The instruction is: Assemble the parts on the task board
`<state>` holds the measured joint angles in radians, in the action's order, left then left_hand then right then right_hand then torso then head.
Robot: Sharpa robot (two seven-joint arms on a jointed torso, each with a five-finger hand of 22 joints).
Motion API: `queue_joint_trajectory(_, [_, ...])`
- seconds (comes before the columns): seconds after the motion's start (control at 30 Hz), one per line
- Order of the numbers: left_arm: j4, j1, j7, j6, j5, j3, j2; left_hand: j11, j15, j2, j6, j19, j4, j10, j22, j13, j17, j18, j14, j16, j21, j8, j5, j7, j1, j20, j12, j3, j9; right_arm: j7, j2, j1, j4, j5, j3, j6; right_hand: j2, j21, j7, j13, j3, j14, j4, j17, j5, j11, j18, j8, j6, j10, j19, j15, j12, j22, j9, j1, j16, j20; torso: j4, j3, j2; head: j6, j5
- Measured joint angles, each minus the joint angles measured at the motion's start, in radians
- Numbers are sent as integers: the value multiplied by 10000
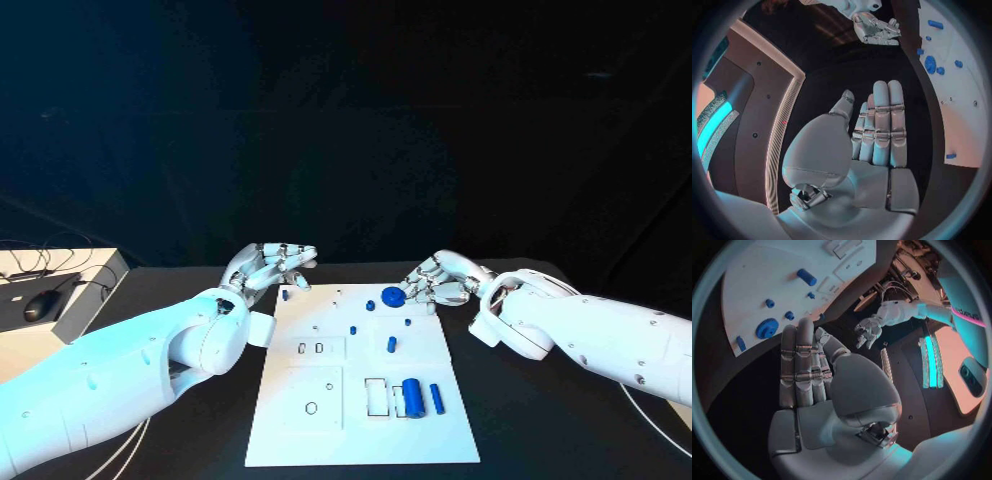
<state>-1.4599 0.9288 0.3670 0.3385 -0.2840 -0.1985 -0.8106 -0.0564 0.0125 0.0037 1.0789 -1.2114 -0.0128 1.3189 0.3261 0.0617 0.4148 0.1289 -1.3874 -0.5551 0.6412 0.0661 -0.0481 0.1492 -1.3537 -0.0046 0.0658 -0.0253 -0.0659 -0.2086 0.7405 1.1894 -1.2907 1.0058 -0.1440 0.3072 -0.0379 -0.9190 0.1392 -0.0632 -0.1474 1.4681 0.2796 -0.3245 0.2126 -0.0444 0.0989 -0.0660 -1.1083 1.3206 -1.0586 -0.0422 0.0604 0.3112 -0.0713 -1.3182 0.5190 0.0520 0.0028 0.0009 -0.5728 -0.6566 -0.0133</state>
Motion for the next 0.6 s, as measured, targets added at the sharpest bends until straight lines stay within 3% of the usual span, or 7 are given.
queue_joint_trajectory(0.03, [-104, -33, -15, -35, -51, -42, -54, -14, 2, 0, 33, 133, -74, 81, 311, 6, 594, -17, 313, -581, 421, 0, 0, -36, 0, -116, 0, 51, 0, 130, -72, 0, 31, 287, 2, 58, 47, -255, 0, -9, -84, -2, 5, -426, 0, -7, -16, 6, 0, 24, -62, -34, 0, 201, 3, 48, 729, 62, 10, 0, -32, -2, 10])
queue_joint_trajectory(0.07, [-239, -76, -38, -78, -110, -88, -130, -68, 9, 85, 83, 737, -258, 157, 952, 35, 1807, -156, 1161, -1707, 1222, 0, 0, -12, 85, -212, 0, 140, 0, 301, -180, -1, 81, 650, 6, 134, 45, -510, -1, -11, -180, -20, 15, -819, 0, 0, -81, 5, -1, 52, -124, -53, 0, 406, 4, 46, 1381, 124, 19, -1, -70, -4, 20])
queue_joint_trajectory(0.13, [-448, -128, -73, -135, -196, -144, -255, 65, 36, 105, 190, 814, -386, 291, 1432, 45, 2396, -222, 1249, -2316, 1921, 0, 0, -83, 105, -255, 0, 199, -5, 568, -361, -2, 169, 1176, 9, 251, 152, -824, -13, -13, -333, -42, 9, -1340, 0, 34, -152, 5, -13, 86, -211, -76, 1, 729, 4, 154, 2207, 211, 35, -4, -133, -5, 26])
queue_joint_trajectory(0.3, [-947, -183, -183, -251, -380, -241, -568, 99, 113, 105, 385, 828, -526, 319, 1865, 69, 2674, -137, 1172, -2434, 2535, 0, 0, -207, 105, -273, 39, 339, -24, 1310, -860, -3, 440, 2462, 22, 533, 339, -1297, 61, -17, -697, -49, 19, -2057, 27, 31, 6, 5, 113, 75, -521, -83, 1, 1636, 19, 165, 3497, 160, 91, -42, -301, 0, 74])
queue_joint_trajectory(0.43, [-1181, -197, -251, -310, -476, -273, -737, 43, 113, 145, 384, 827, -597, 85, 2060, 82, 2794, -39, 1171, -2434, 2794, 0, 0, -207, 145, -272, 81, 410, -24, 1692, -1146, -2, 647, 3061, 26, 649, 503, -1495, 143, -4, -743, -46, -22, -2294, 382, -132, 57, 5, 348, -345, -840, -77, 1, 2149, 29, 328, 3910, 119, 145, -79, -407, 23, 118])
queue_joint_trajectory(0.6, [-1396, -203, -357, -373, -600, -304, -899, -24, 49, 198, 302, 879, -728, -235, 2295, 96, 2914, 52, 1262, -2423, 3099, 0, 0, -215, 199, -220, 190, 541, -23, 2031, -1521, 0, 995, 3621, 30, 820, 820, -2127, 232, 10, -905, -270, -26, -2928, 984, -408, 87, 5, 599, -1270, -1492, 244, 1, 3567, 29, 646, 4770, -44, 254, -136, -561, 70, 184])
